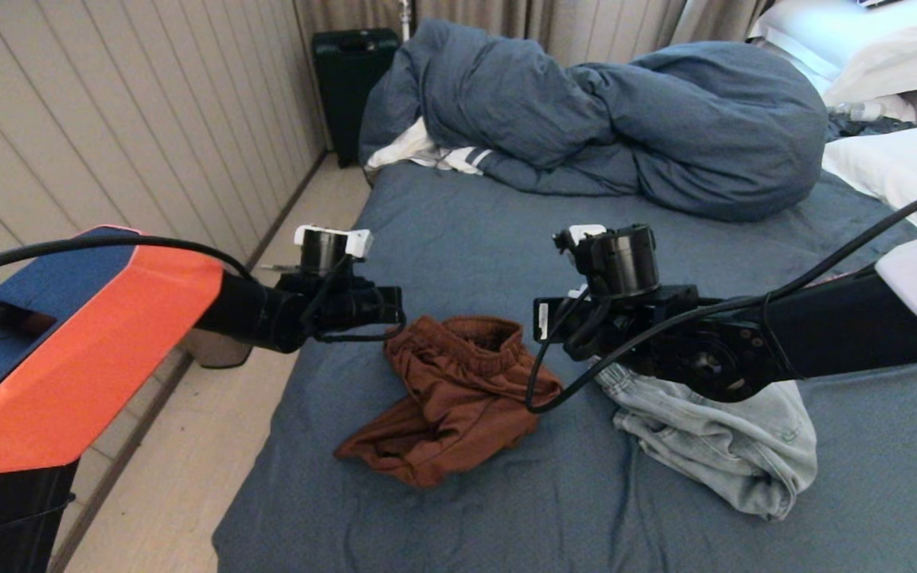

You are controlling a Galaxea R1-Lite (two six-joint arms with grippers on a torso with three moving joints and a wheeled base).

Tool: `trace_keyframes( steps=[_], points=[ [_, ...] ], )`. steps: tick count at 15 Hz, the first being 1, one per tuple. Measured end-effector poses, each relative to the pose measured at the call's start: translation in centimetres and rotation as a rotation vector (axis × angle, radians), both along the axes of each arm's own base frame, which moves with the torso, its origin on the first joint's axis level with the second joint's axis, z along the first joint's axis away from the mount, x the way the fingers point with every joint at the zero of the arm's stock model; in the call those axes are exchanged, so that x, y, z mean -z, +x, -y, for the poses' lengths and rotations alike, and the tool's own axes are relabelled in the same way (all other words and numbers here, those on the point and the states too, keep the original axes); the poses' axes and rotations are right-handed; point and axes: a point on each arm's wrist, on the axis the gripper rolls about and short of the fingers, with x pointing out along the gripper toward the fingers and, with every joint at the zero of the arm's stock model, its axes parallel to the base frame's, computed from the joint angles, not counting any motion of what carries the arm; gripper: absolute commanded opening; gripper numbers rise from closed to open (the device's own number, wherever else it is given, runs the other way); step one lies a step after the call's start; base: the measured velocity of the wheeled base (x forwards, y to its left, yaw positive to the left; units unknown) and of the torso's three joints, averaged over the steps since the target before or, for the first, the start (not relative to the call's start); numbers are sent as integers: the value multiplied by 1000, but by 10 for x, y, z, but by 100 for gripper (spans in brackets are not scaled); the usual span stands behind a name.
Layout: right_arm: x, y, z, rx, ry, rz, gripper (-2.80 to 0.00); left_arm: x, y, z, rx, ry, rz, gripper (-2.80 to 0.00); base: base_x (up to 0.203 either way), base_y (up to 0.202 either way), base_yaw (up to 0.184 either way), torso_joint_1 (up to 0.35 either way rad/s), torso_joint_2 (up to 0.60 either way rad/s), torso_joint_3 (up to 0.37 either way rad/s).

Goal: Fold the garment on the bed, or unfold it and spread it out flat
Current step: Unford the brown shorts

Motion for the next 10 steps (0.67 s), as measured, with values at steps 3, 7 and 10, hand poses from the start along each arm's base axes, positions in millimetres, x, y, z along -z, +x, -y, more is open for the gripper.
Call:
trace_keyframes(
  steps=[3, 7, 10],
  points=[
    [0, 4, 4, 13, 2, 2, -280, 14, 5, 2, 0, 19, -14, 0, 0, 0, 0, 0, 0, 0],
    [-1, 6, 7, 22, 7, 10, -280, 24, 10, 4, -2, 17, -21, 0, 0, 0, 0, 0, 0, 0],
    [-2, 6, 8, 23, 8, 11, -280, 30, 20, 7, -83, 32, 41, 0, 0, 0, 0, 0, 0, 0]
  ],
)
